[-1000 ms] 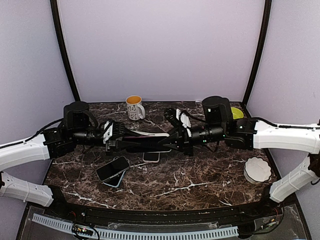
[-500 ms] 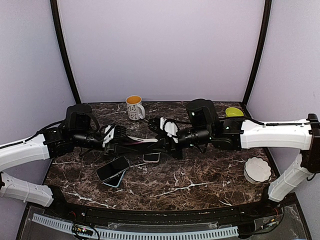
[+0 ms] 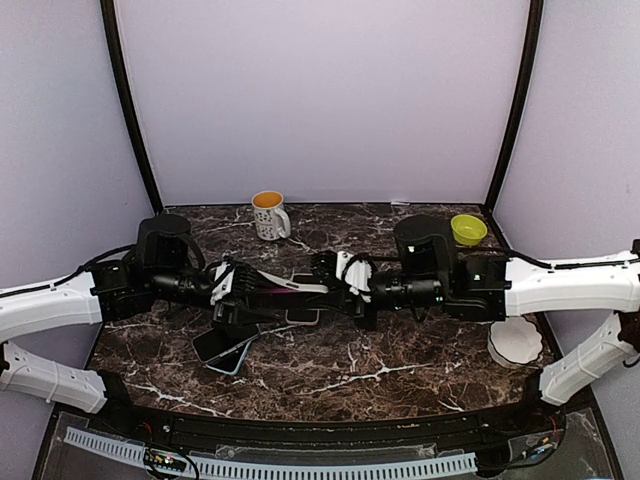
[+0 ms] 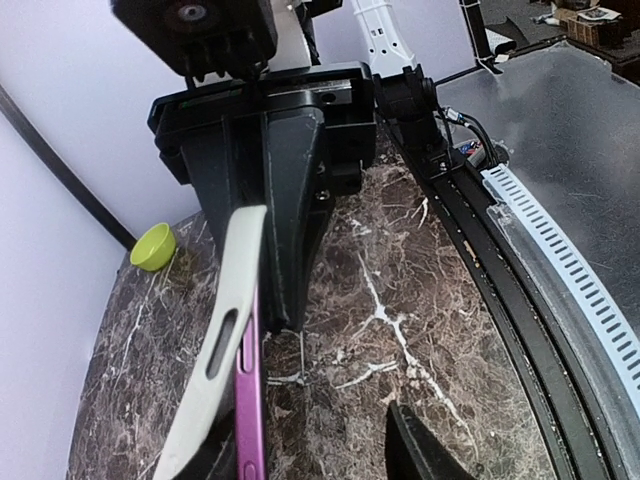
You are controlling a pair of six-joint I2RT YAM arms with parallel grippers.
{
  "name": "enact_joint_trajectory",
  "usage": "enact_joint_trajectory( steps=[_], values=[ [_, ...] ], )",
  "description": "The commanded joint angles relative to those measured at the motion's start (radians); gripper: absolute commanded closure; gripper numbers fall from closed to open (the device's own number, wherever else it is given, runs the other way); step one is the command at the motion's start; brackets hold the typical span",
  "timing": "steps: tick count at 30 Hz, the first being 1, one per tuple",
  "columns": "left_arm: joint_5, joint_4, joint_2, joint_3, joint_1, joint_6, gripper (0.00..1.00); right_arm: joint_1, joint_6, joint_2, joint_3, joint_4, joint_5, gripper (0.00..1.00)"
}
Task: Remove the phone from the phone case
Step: Adjust the phone case on the phone, then pass from the right arm to the left
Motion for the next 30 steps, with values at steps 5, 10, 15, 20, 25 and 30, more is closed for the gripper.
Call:
enact_joint_trajectory(
  steps=[5,10,15,20,25,30],
  values=[
    [-0.081,0.047,-0.051,-0.042,0.003,0.037,0.51,0.002,0.003,-0.249,-0.134,0.18,0.129,1.0],
    [-0.118,0.111,-0.105,-0.073,0.003,0.038,0.48,-0.001,0.008,-0.349,-0.2,0.161,0.146,1.0],
    [-0.062,0.129,-0.106,-0.074,0.003,0.007,0.49,-0.003,0.03,-0.408,-0.245,0.239,0.092,1.0],
    [0.029,0.173,-0.112,-0.074,0.003,-0.064,0.51,-0.005,0.034,-0.396,-0.246,0.294,0.04,1.0],
    [0.078,0.256,-0.145,-0.088,0.003,-0.131,0.52,-0.013,0.046,-0.394,-0.255,0.355,-0.045,1.0],
    [0.149,0.279,-0.173,-0.088,0.005,-0.17,0.53,-0.032,0.056,-0.382,-0.249,0.385,-0.112,1.0]
  ],
)
